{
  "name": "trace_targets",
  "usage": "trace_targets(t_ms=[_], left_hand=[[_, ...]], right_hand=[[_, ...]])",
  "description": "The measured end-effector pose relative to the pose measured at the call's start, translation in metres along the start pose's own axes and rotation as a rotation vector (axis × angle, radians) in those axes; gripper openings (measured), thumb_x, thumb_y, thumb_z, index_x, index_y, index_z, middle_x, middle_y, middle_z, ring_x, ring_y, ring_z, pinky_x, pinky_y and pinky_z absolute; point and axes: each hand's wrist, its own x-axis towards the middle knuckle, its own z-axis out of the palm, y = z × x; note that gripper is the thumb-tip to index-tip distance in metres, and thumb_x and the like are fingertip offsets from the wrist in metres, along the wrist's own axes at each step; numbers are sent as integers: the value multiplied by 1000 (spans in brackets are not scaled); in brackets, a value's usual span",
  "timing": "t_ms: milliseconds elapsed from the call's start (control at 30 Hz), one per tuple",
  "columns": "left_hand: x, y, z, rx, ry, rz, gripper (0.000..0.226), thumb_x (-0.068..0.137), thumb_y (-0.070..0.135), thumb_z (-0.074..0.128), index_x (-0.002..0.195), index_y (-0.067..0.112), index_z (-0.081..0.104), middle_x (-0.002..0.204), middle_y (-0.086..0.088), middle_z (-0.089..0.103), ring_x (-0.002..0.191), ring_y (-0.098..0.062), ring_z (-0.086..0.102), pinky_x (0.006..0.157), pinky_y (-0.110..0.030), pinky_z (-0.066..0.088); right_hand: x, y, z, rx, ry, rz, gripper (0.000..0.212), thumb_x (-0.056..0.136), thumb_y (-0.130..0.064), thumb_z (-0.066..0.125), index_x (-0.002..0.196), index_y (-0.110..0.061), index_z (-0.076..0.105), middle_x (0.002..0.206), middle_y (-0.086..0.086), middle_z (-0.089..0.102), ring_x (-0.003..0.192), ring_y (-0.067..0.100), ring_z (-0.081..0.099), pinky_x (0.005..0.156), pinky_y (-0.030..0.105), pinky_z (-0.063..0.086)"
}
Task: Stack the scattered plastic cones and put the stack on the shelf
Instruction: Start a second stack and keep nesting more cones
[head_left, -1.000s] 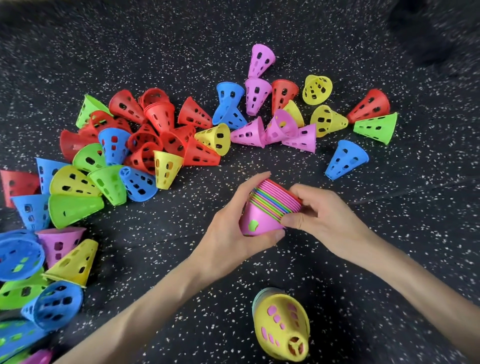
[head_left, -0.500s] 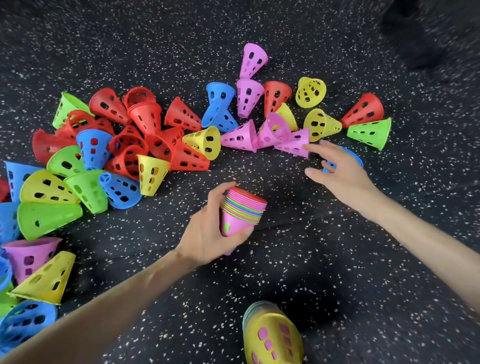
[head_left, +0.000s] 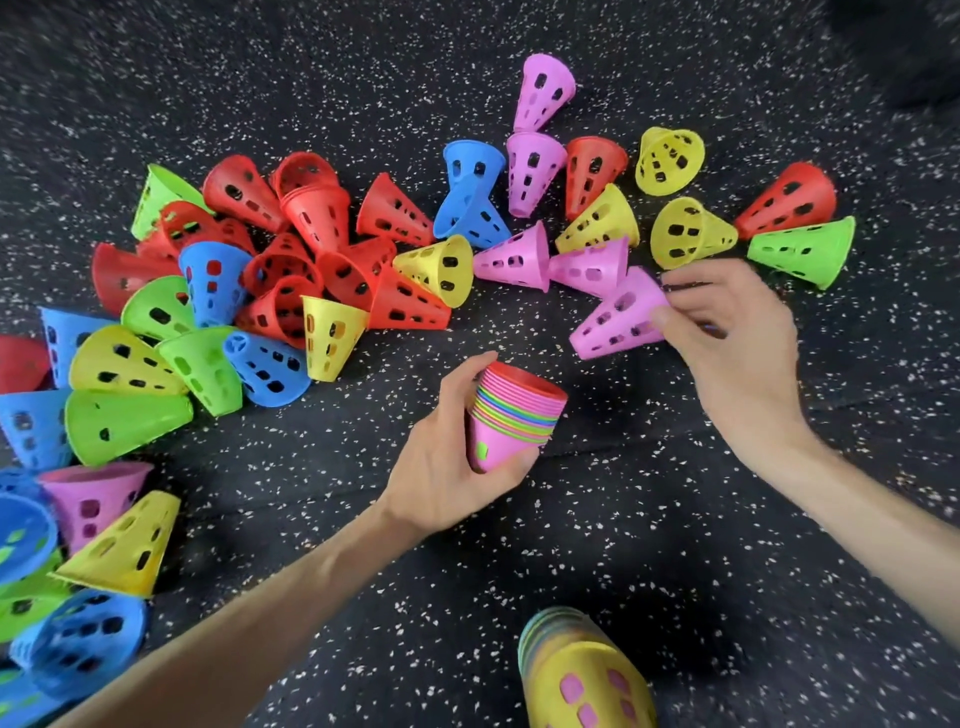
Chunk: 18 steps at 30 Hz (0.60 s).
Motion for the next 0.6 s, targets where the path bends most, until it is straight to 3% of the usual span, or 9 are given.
trace_targets(t_ms=[167,267,433,600], left_hand=[[0,3,-1,35,16,26,89,81,50,78,148,54,19,116,18,67,98,-5,70,88,-27,55],[1,5,-2,49,30,17,89,81,45,80,150,48,24,125,20,64,104,-1,68,92,-27,55],[1,6,-2,45,9,37,89,82,48,78,155,35,28,136,12,62,110,-7,68,95,-37,57],[2,7,-2,58,17,6,100,81,49,79,160,43,16,131,21,64,109,1,66,97,-18,50]], right_hand=[[-23,-16,17,28,-221,-20,35,89,-7,73,118,-24,66,92,-11,76,89,-3,69,83,10,48],[-32,-15,31,17,-362,-15,30,89,-9,73,113,-26,73,93,-14,77,92,-4,70,84,10,50],[-40,-9,37,48,-451,-12,26,93,-8,68,108,-27,76,99,-19,76,97,-5,70,84,9,51],[-48,-8,36,-48,-485,-23,33,88,-11,75,114,-29,71,100,-26,71,102,-9,64,87,3,42]])
